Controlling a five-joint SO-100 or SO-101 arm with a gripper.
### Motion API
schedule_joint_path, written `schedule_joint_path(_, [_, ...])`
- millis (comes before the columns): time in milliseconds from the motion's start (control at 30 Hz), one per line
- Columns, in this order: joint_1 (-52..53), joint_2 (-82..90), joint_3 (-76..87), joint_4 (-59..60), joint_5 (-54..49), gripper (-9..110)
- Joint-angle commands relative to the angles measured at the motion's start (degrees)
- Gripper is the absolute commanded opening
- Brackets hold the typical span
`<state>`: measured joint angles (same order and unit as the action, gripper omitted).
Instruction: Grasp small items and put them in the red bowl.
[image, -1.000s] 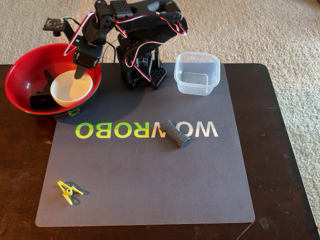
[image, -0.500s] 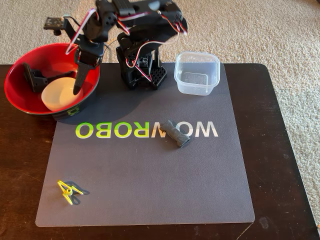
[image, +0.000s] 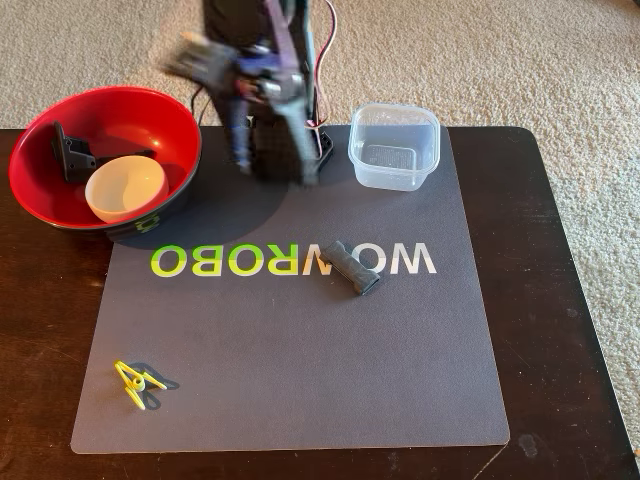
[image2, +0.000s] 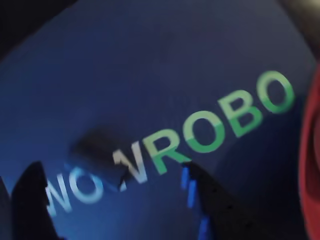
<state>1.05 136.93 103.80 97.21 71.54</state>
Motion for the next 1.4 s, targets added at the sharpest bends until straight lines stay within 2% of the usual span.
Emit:
schedule_joint_path(0, [-5.27,-3.69,2.29,0.00,13.01,32])
schedule_joint_path(167, [-8.44,-11.43,8.88,-2.11,21.45,38])
schedule_joint_path(400, [-10.90,-14.33,26.81,-21.80,24.52,40])
schedule_joint_path(700, [-12.04,-34.19,23.73,-35.33,20.74,40])
schedule_joint_path(1000, [-15.56,-37.53,23.20,-39.73,18.37,38])
schedule_joint_path(1200, [-18.54,-40.25,21.97,-41.04,11.95,6])
schedule_joint_path(1267, [-18.37,-41.40,21.88,-41.13,11.16,0])
schedule_joint_path(1367, [-16.52,-42.63,21.71,-41.40,9.67,0])
